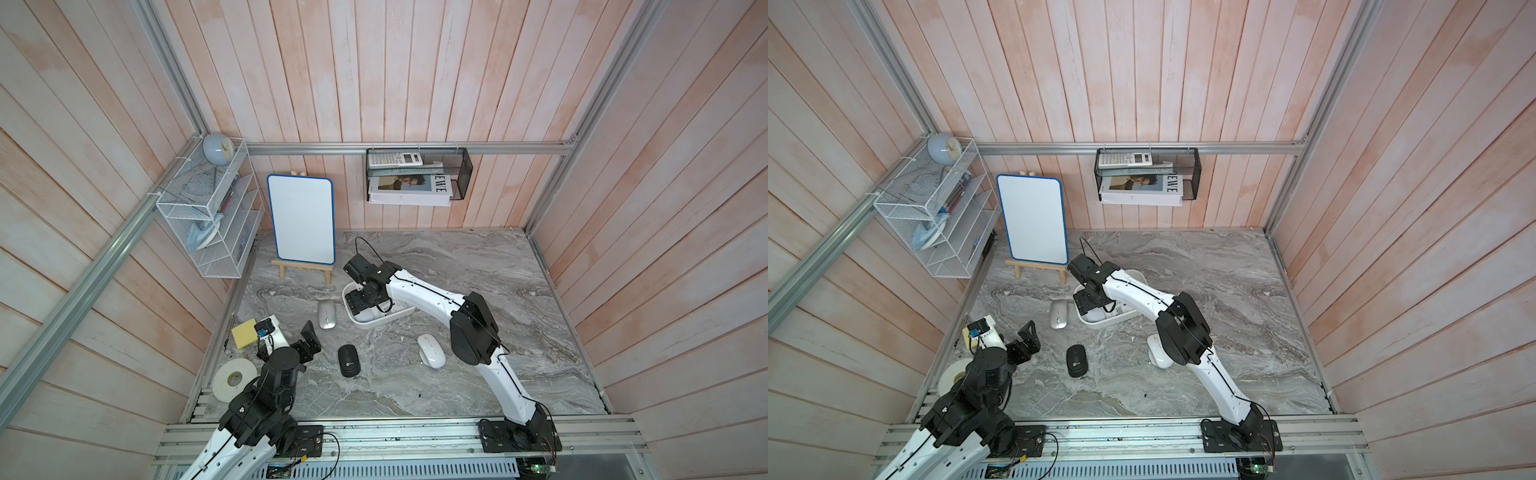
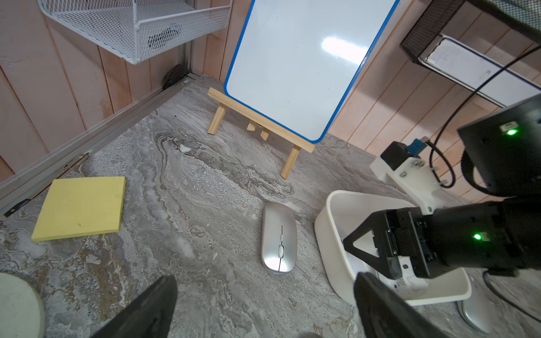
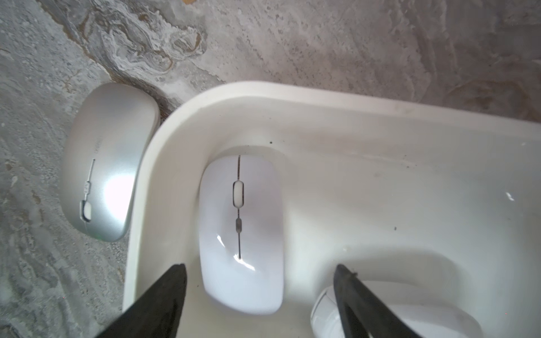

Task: Take out the mouse from the storage box
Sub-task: Pick up the mouse from the storage box.

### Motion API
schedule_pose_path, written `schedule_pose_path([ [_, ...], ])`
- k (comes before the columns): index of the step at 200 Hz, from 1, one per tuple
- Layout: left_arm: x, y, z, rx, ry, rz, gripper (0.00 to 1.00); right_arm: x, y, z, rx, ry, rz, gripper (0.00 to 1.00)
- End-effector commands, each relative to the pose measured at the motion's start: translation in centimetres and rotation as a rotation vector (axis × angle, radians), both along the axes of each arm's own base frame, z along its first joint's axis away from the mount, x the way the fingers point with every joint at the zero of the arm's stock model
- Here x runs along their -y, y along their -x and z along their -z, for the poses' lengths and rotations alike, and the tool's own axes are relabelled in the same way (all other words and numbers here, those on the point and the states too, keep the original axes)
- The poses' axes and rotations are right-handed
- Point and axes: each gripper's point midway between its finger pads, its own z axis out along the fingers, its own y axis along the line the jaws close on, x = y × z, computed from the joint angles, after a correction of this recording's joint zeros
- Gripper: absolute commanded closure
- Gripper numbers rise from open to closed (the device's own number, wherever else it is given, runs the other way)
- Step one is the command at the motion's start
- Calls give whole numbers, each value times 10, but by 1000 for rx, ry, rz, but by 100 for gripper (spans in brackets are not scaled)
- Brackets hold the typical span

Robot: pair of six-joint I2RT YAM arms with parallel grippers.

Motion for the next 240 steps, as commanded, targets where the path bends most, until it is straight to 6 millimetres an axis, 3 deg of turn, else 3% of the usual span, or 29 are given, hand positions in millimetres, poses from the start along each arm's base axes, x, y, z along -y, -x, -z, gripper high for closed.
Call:
schedule_pose_path([
  [1,-3,0,1,8,-10,-15,0,-2,5,11,-39,21,-16,17],
  [36,-3,0,1,7,-11,-15,0,5,1,17,-35,70,-12,17],
  [80,-3,0,1,7,-11,-13,0,41,-12,20,-31,204,68,19],
  [112,-2,-1,1,8,-9,-11,0,51,-15,18,-20,237,79,20],
  [132,-2,-1,1,8,-9,-11,0,47,-15,12,-16,214,76,20],
  [180,-2,-1,2,5,-12,-9,0,4,3,3,-46,76,-53,19],
  [240,-1,-2,2,5,-12,-5,0,5,3,31,-98,120,-38,19],
])
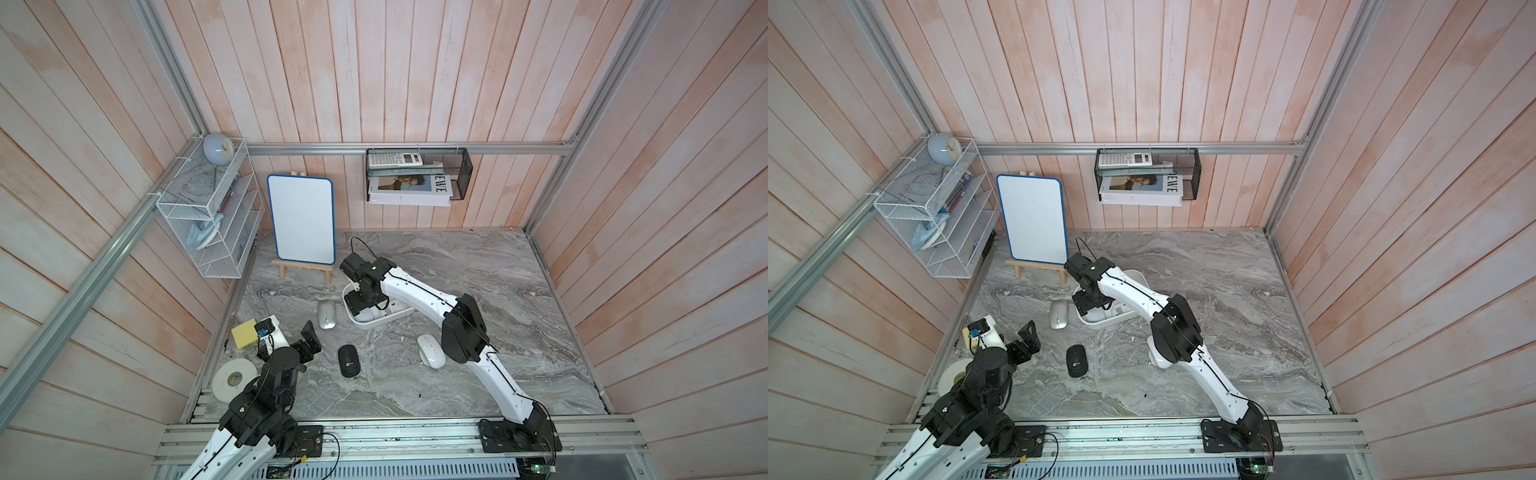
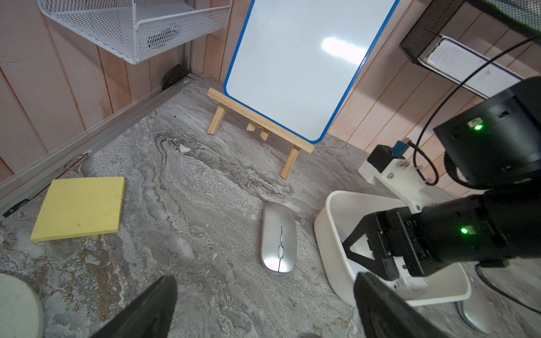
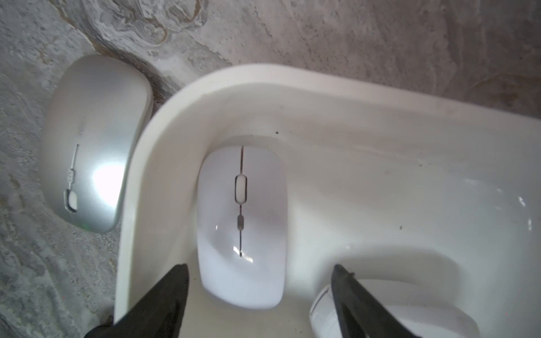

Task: Take out the mouse from the storage box
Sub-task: Pick up the mouse from the storage box.

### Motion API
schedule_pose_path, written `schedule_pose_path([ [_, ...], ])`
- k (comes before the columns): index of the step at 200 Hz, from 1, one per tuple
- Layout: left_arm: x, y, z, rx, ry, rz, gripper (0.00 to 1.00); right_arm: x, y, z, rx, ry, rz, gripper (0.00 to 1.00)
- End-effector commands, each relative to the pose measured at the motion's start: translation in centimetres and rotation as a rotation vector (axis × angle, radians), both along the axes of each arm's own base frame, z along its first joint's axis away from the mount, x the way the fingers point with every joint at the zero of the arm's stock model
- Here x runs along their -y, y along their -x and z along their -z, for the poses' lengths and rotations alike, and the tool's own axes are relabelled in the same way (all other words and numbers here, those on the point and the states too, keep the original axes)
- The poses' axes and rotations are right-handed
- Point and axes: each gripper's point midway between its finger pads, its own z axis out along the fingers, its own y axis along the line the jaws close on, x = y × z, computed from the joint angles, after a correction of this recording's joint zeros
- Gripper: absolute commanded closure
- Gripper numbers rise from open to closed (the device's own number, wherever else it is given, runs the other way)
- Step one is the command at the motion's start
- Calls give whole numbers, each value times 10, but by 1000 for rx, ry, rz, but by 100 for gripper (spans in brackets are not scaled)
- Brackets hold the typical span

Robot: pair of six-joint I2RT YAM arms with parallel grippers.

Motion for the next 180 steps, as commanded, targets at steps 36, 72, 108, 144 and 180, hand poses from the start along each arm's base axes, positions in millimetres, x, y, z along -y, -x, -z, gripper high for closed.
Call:
schedule_pose_path([
  [36,-1,-1,2,3,-13,-4,0,30,-10,34,-50,110,88,21],
  [72,-1,-1,1,5,-11,-3,0,39,-18,22,-24,93,115,22],
  [108,-1,-1,2,2,-13,-2,0,34,-16,23,-36,67,106,22],
  [144,0,-1,2,3,-13,-1,0,34,-14,30,-53,81,115,21],
  [180,0,-1,2,3,-13,-1,0,32,-12,32,-47,91,108,19],
])
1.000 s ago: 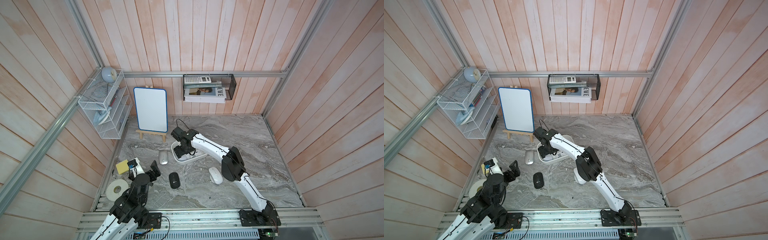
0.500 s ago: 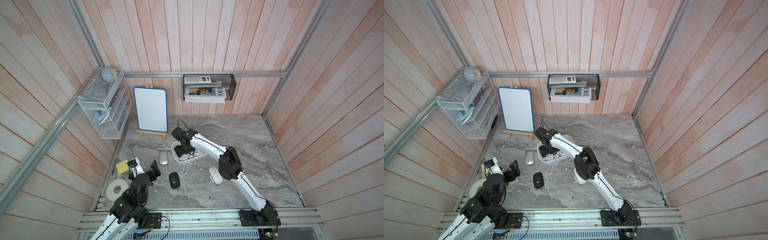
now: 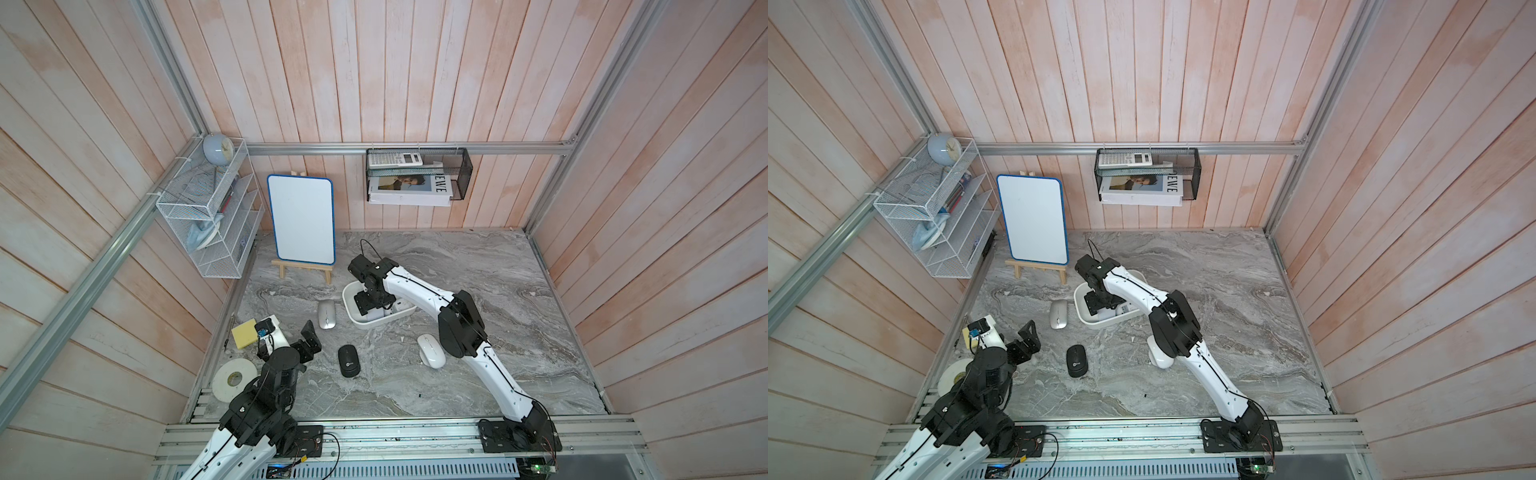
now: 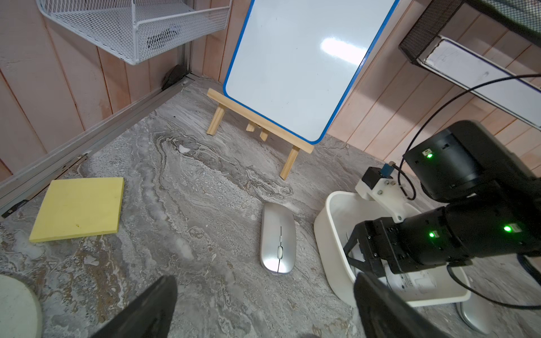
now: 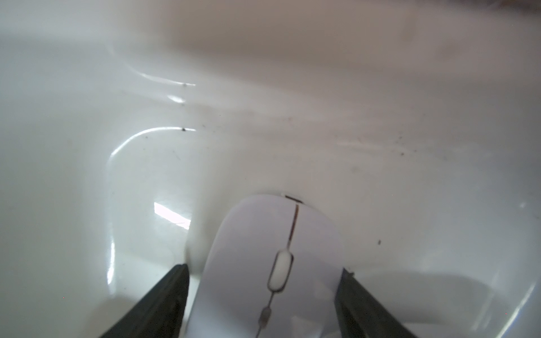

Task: Take out the mouse from the storage box
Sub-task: Pick up the mouse from the storage box.

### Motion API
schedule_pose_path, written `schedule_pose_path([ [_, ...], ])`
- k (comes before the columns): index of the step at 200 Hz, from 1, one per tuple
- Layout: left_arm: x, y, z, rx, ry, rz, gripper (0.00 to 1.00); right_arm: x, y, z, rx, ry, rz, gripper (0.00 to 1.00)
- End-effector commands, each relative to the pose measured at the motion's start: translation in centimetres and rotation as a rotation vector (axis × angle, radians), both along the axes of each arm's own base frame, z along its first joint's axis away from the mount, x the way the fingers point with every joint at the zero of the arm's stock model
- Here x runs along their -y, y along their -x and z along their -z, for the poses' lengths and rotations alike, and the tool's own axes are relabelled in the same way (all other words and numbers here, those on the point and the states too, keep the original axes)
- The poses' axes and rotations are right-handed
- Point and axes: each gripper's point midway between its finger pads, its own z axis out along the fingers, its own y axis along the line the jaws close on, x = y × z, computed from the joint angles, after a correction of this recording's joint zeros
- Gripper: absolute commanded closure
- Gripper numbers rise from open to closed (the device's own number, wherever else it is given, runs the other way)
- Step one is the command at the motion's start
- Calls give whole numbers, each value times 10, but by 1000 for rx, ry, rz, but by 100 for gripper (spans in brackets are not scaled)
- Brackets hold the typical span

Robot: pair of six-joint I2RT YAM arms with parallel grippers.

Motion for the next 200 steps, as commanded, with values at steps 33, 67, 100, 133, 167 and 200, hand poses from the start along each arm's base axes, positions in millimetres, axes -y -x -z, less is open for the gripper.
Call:
schedule_pose_path([
  [33,-1,-1,2,1,-14,-3,0,-3,5,2,-14,14,2,23],
  [67,-1,-1,3,-1,-16,-2,0,-6,4,-1,-10,5,-6,29],
  [100,-1,-1,2,0,-14,-2,0,-10,2,-12,7,-16,-12,33],
  [133,-2,0,1,2,-13,-5,0,-5,2,-1,-3,18,0,21],
  [167,-2,0,2,2,-13,-5,0,1,6,11,-24,56,4,21],
  [200,-2,0,2,3,-12,-4,0,-1,11,20,-36,69,-1,28],
])
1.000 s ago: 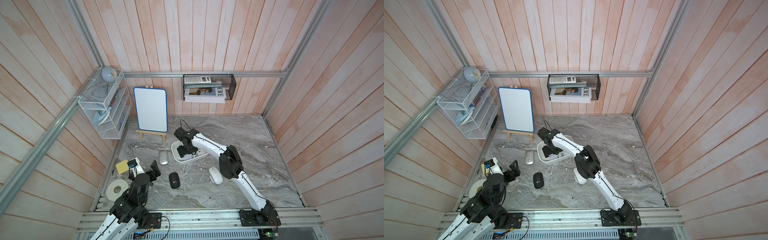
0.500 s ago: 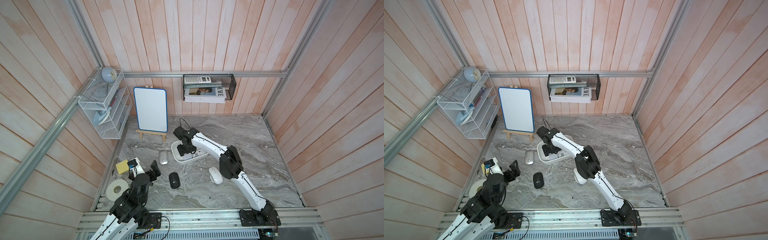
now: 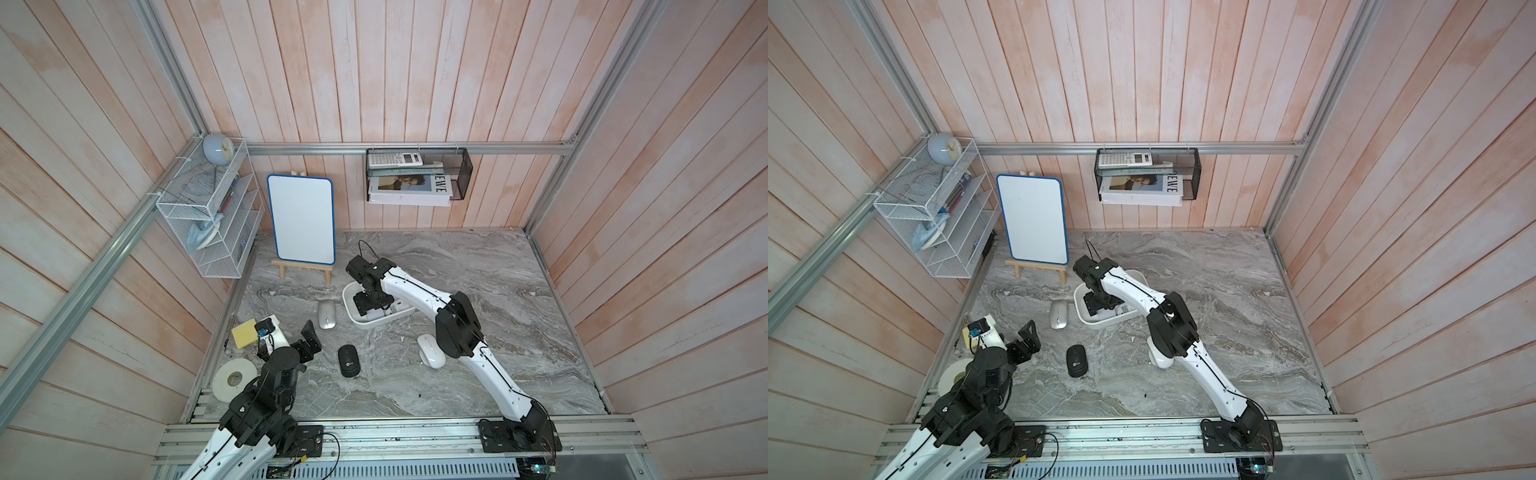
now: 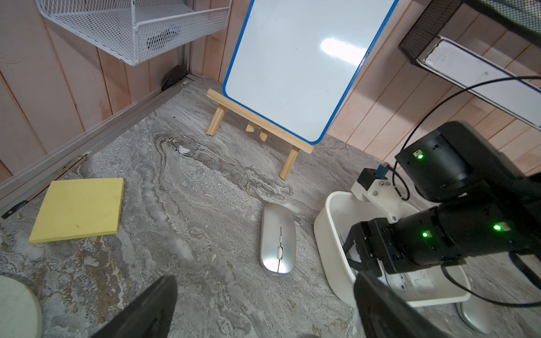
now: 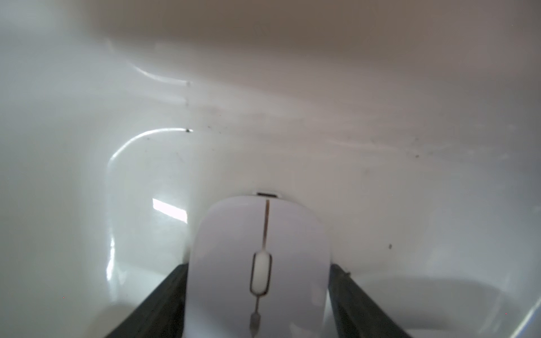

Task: Take out the mouse from the storage box
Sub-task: Pick up the mouse from the storage box.

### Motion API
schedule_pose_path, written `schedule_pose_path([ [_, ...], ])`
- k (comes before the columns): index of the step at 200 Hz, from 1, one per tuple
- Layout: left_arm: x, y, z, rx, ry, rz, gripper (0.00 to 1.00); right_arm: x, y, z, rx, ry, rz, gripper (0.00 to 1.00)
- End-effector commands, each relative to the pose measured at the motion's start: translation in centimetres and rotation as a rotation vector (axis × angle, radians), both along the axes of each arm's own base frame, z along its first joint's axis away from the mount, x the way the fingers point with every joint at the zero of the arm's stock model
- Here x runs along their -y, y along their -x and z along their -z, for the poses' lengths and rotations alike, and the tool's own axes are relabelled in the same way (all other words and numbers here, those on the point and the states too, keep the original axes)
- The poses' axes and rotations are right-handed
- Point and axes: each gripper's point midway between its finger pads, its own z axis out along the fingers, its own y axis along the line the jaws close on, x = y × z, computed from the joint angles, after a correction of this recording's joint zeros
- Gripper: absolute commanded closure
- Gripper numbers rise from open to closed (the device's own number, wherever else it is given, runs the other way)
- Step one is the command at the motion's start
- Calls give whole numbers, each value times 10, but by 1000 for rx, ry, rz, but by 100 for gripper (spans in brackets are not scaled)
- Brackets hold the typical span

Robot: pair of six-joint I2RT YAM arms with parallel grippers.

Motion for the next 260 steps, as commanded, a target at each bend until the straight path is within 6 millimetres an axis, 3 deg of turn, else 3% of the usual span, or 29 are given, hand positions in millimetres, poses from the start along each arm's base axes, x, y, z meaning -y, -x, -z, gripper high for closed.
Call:
schedule_pose_path([
  [1,-2,0,2,2,-11,-5,0,3,10,16,-26,55,-2,28],
  [47,-2,0,1,4,-9,-5,0,1,4,-2,16,35,3,44],
  [128,-2,0,2,3,-10,-5,0,-6,1,-72,122,-40,-10,47],
  [214,-2,0,2,0,-11,-8,0,2,41,-110,183,-41,-40,48],
  [241,-3,0,1,1,-10,-9,0,8,62,-112,176,-64,-37,48],
  [260,-3,0,2,-1,-11,-10,0,11,82,-103,150,-88,-33,48],
])
